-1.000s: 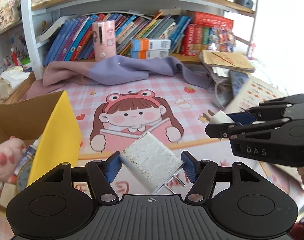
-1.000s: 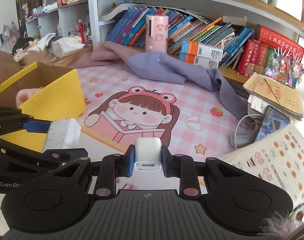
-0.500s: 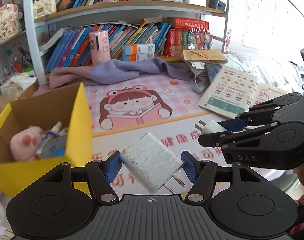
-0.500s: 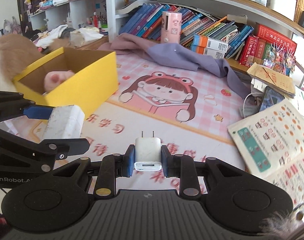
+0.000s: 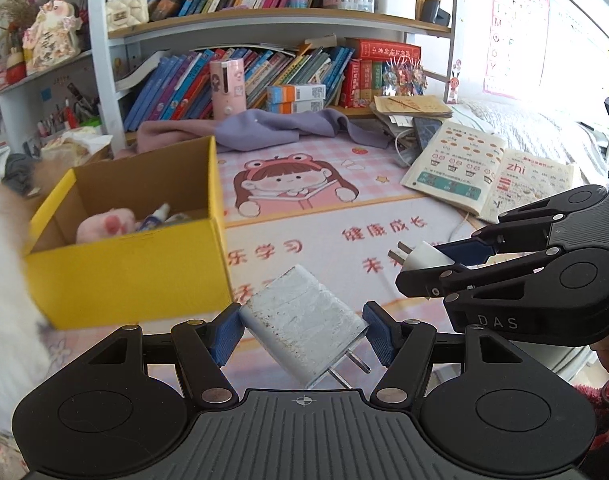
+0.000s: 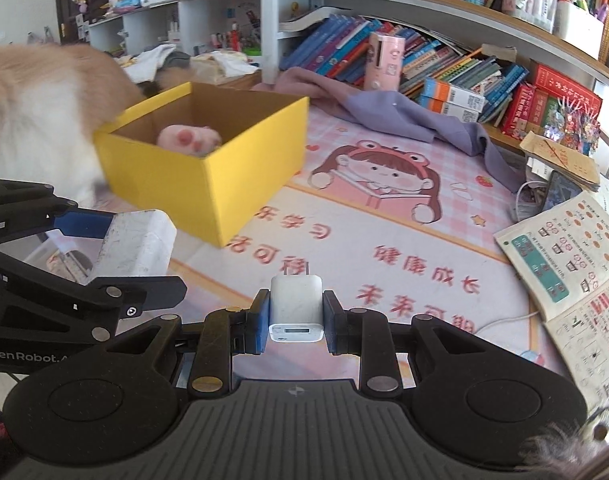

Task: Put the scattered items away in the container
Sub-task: 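Carry both white chargers toward the yellow box with both tools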

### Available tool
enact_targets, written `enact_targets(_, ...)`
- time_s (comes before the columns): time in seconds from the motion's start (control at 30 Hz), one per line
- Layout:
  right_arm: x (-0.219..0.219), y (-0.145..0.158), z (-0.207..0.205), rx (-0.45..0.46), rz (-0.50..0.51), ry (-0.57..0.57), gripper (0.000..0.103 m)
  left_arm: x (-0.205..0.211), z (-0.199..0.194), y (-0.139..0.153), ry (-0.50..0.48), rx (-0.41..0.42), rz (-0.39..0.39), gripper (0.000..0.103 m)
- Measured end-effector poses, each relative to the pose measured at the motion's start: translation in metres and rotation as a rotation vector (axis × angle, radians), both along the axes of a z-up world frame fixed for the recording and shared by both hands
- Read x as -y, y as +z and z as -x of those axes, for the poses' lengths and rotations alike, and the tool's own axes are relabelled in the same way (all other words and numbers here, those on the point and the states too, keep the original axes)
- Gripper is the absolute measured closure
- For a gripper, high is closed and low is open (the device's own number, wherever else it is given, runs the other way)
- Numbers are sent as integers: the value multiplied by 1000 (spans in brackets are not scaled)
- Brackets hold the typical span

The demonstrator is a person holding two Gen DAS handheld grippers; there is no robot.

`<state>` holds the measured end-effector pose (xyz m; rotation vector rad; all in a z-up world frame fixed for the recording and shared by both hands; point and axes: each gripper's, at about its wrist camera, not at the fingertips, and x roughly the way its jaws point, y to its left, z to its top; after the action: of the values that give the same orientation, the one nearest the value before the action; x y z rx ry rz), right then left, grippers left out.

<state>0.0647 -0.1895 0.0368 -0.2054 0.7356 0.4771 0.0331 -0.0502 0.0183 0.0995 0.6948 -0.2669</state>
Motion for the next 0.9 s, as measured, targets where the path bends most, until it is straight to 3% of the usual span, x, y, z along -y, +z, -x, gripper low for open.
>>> enact_targets(0.4, -39, 2, 33, 1, 3, 77, 78, -37, 38, 2, 75, 15, 3, 38)
enact_targets(0.9, -84, 6, 37, 18, 14, 211, 78, -72, 58, 6, 196, 36, 7, 38)
